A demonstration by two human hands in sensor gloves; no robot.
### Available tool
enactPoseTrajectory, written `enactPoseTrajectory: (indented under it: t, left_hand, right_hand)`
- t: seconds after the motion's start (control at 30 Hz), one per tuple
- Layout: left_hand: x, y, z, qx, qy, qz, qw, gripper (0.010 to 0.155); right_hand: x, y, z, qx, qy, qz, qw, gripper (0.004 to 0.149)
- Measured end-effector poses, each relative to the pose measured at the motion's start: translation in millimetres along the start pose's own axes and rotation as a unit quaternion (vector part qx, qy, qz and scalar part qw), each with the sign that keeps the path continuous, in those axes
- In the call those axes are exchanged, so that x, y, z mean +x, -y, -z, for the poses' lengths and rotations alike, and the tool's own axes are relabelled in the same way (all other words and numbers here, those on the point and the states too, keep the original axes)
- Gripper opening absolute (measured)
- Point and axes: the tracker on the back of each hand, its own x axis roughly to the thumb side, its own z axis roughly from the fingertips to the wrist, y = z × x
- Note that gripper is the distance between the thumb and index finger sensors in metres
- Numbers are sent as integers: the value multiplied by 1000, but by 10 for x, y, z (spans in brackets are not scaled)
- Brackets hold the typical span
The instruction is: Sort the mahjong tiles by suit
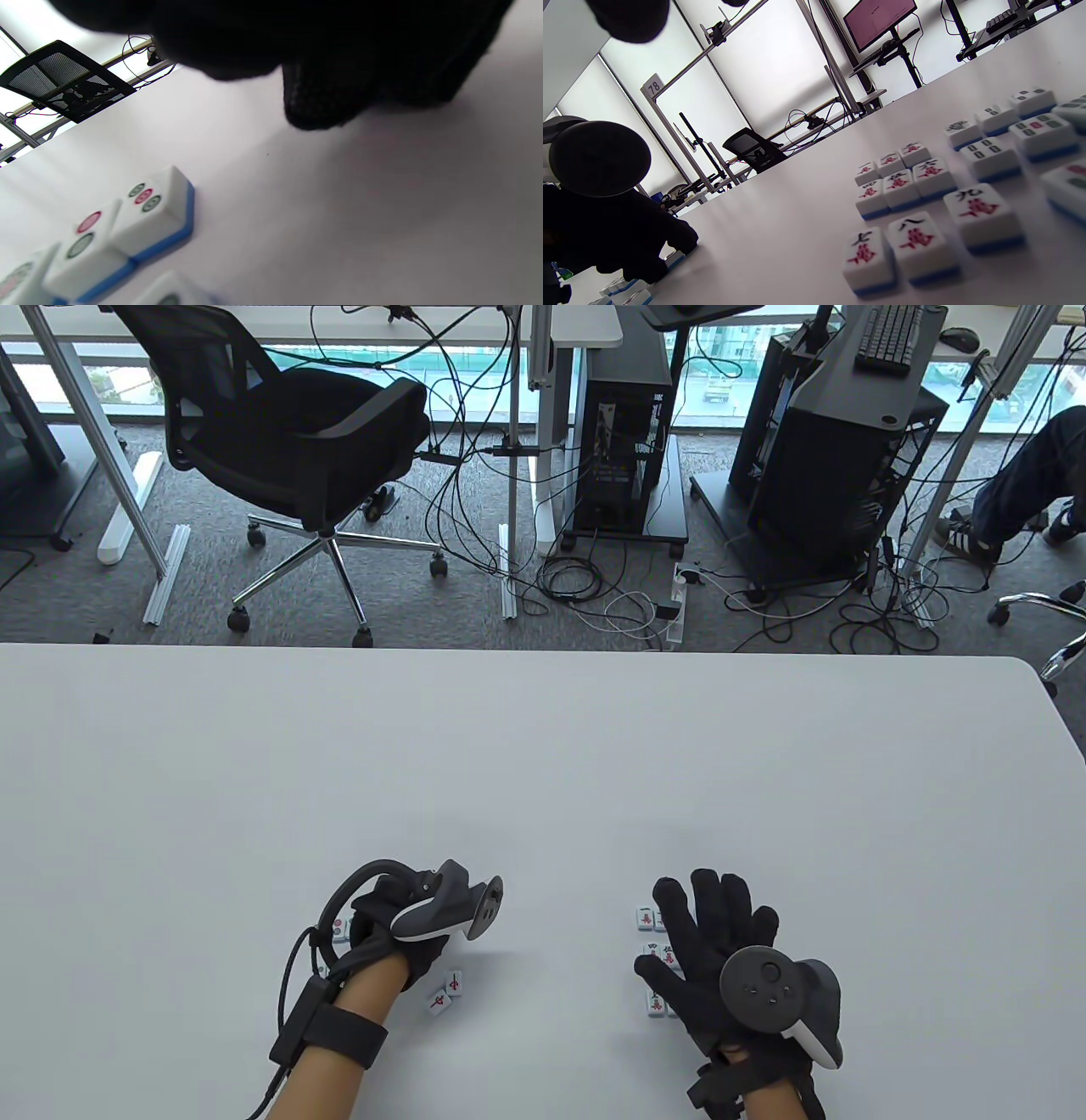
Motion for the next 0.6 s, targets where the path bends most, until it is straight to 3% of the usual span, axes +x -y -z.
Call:
enactPoseTrajectory:
  t: [0.23,0.6]
  left_hand:
    - [-33,20,-57,-13,8,-3,1000,59]
    - [-239,215,-429,-29,8,-13,999,62]
  right_hand:
    - [4,0,-2,0,1,-1,1000,75]
    - [1,-21,3,5,1,-9,1000,75]
